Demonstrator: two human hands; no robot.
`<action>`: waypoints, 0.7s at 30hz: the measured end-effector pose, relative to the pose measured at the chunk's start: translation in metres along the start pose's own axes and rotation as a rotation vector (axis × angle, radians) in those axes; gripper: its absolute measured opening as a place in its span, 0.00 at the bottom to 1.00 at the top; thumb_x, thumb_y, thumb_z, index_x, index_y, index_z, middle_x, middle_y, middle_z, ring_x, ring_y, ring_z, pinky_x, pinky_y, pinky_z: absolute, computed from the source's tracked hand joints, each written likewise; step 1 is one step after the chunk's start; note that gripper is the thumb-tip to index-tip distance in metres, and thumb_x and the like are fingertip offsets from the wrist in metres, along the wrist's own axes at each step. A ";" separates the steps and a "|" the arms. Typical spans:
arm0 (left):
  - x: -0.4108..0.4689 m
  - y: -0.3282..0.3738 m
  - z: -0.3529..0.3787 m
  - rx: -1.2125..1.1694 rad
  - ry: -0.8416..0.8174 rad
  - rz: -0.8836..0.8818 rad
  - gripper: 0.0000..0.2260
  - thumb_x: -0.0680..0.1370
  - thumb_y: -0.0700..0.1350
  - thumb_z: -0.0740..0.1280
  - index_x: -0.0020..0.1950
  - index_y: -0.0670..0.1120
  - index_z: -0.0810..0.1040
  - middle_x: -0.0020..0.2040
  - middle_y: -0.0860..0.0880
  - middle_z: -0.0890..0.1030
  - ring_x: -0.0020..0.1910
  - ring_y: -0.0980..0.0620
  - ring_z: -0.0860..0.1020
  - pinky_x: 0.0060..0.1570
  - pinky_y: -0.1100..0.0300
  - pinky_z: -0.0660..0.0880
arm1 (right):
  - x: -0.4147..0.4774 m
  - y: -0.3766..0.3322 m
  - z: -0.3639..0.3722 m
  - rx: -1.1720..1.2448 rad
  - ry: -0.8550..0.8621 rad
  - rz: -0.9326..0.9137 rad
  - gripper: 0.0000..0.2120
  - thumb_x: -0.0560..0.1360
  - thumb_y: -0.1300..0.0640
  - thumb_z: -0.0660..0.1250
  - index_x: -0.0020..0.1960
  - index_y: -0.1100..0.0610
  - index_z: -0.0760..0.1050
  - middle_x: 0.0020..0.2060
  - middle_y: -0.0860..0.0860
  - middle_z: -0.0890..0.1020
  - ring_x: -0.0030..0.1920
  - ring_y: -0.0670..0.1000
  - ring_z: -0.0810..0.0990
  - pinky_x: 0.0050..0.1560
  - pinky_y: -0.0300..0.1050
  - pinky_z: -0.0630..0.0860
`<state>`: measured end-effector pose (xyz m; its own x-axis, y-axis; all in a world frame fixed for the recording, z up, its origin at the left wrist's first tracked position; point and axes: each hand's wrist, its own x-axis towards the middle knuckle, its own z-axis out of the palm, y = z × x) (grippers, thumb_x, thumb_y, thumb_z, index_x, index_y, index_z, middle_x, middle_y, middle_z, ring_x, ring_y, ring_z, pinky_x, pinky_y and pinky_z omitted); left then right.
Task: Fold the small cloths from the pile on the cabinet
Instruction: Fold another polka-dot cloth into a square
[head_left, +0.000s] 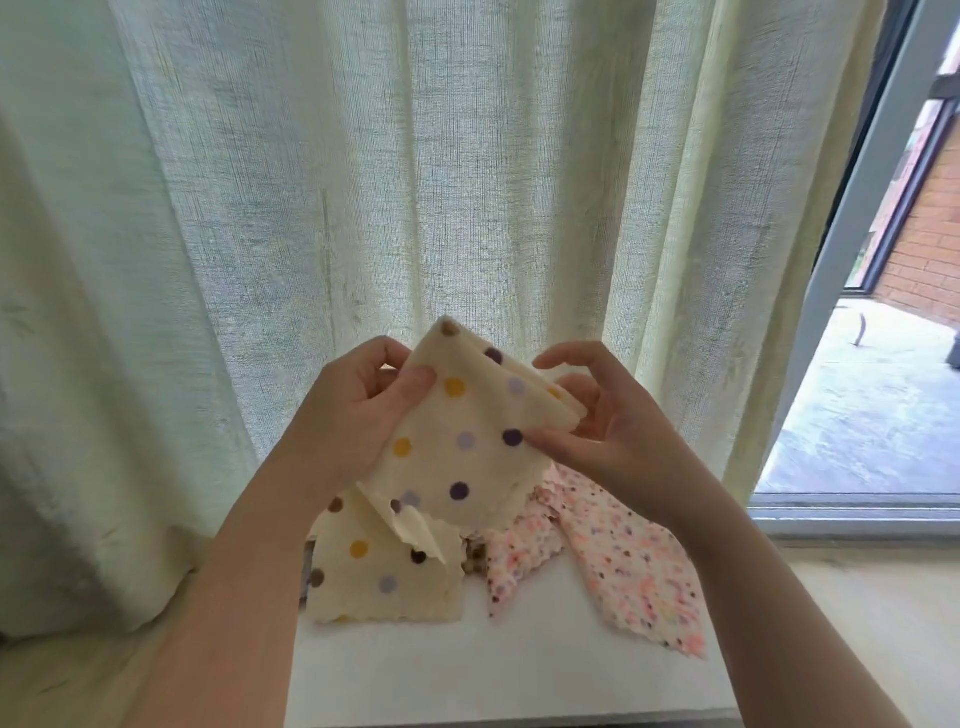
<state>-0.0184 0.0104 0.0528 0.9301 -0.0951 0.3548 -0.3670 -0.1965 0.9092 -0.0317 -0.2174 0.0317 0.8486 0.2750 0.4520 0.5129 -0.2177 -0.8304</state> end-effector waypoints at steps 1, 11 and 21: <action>-0.001 0.001 0.001 -0.015 0.015 0.009 0.10 0.78 0.47 0.67 0.37 0.53 0.77 0.37 0.46 0.83 0.35 0.46 0.80 0.41 0.45 0.77 | 0.000 -0.002 0.000 -0.053 0.011 -0.017 0.18 0.73 0.58 0.74 0.58 0.46 0.71 0.47 0.49 0.83 0.42 0.60 0.82 0.42 0.52 0.80; -0.007 0.003 -0.003 0.075 -0.202 0.097 0.05 0.78 0.43 0.68 0.51 0.52 0.75 0.41 0.46 0.84 0.37 0.49 0.81 0.36 0.58 0.76 | -0.002 -0.008 -0.003 -0.257 0.141 0.016 0.10 0.73 0.44 0.70 0.39 0.48 0.77 0.34 0.43 0.81 0.37 0.46 0.77 0.43 0.43 0.74; -0.023 0.013 0.001 0.536 -0.340 0.181 0.06 0.73 0.47 0.73 0.45 0.56 0.76 0.38 0.54 0.82 0.37 0.55 0.81 0.42 0.54 0.80 | -0.010 -0.021 -0.013 -0.286 0.078 -0.007 0.06 0.73 0.51 0.73 0.39 0.49 0.79 0.31 0.42 0.82 0.35 0.40 0.78 0.39 0.32 0.71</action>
<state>-0.0443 0.0086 0.0567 0.8281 -0.4579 0.3233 -0.5561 -0.5987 0.5765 -0.0490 -0.2283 0.0486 0.8464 0.2070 0.4907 0.5255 -0.4737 -0.7067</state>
